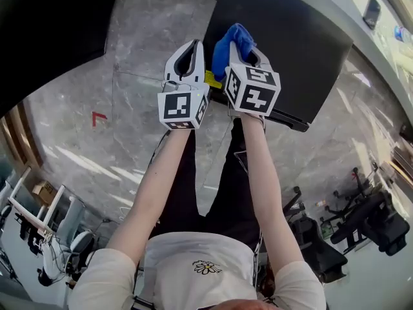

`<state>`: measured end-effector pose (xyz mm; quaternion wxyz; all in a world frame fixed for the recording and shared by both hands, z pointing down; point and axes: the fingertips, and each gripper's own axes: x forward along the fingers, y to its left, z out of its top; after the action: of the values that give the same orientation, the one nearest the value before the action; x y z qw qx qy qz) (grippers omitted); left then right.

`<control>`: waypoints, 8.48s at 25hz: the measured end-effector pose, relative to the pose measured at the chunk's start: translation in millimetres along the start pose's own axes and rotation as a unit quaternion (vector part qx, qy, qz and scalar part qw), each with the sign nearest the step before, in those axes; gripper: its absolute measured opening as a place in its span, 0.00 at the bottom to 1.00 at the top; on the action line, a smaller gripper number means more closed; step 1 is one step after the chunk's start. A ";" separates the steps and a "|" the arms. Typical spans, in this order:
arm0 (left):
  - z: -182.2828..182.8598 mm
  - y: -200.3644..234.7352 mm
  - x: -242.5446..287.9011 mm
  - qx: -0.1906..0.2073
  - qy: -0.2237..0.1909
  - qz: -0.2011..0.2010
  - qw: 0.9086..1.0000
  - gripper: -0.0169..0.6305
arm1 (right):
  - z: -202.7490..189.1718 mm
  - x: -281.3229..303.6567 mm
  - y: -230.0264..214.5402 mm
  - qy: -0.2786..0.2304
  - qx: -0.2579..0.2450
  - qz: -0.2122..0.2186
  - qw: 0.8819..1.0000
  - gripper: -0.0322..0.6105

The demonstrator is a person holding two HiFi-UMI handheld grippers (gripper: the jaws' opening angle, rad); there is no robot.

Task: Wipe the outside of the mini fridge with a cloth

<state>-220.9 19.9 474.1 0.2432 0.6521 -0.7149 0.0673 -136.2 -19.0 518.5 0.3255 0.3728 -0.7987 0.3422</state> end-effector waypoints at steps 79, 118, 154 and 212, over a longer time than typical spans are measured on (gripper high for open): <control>1.8 91.5 -52.9 -0.004 0.001 0.045 0.999 0.03 | -11.7 -10.9 109.3 -0.010 0.037 0.033 0.999 0.15; -38.2 -102.3 14.3 0.067 0.046 -0.007 0.997 0.03 | -47.2 -74.4 -109.1 -0.025 0.070 -0.009 0.997 0.15; -43.4 -231.1 2.9 0.035 0.003 -0.097 0.995 0.03 | -76.9 -176.1 -313.6 -0.049 0.069 -0.210 0.974 0.15; -36.6 -15.5 -77.2 0.040 0.013 -0.014 0.999 0.03 | -85.1 -60.4 -4.0 -0.010 0.047 -0.020 0.999 0.15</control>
<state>-194.1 102.3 469.0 0.2271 0.6706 -0.6990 0.1002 -79.6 68.7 520.1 0.3059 0.4069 -0.7775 0.3693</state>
